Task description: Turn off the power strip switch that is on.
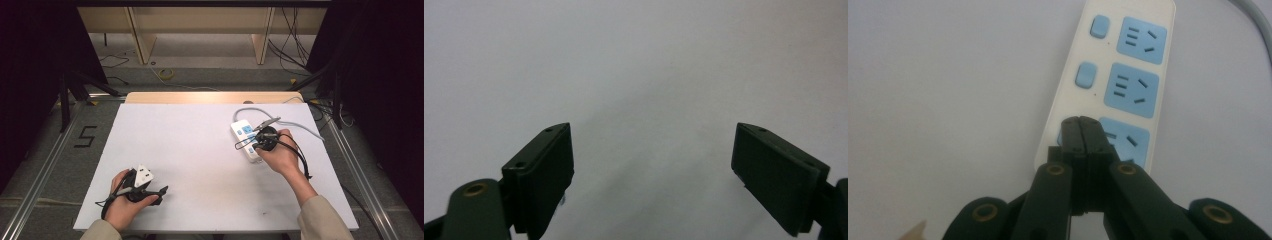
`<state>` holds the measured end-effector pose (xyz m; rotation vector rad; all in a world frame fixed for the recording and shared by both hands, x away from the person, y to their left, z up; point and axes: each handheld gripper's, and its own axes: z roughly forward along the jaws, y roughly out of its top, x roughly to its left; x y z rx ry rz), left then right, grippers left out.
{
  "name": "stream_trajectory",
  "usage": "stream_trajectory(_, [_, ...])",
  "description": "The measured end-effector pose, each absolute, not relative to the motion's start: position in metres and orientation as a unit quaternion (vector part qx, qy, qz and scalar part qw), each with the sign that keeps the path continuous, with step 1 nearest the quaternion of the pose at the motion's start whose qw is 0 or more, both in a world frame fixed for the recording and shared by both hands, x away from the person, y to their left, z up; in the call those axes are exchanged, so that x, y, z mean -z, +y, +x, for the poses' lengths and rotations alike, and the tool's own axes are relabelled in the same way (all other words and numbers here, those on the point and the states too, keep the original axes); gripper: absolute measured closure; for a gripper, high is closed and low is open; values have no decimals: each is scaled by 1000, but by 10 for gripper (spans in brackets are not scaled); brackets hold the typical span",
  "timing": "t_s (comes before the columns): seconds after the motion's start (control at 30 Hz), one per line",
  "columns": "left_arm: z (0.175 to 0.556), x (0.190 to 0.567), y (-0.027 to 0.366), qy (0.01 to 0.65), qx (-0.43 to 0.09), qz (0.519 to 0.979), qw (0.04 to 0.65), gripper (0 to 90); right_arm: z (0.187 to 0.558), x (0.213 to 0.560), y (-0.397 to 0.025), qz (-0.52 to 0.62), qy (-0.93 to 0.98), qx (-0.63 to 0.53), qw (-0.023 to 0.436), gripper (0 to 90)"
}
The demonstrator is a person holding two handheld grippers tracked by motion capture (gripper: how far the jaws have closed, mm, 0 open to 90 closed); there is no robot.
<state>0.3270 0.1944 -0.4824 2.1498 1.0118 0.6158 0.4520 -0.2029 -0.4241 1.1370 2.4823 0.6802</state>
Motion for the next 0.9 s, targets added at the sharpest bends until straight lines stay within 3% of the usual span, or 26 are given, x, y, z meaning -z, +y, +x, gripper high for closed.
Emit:
stream_trajectory(0.63, [327,483,195,390,-236,824,337,171,432,428,-233,416,853,-274,158,814])
stream_trajectory(0.9, [327,483,195,391,-236,823,337,171,418,430,-251,426,843,-292,153,703])
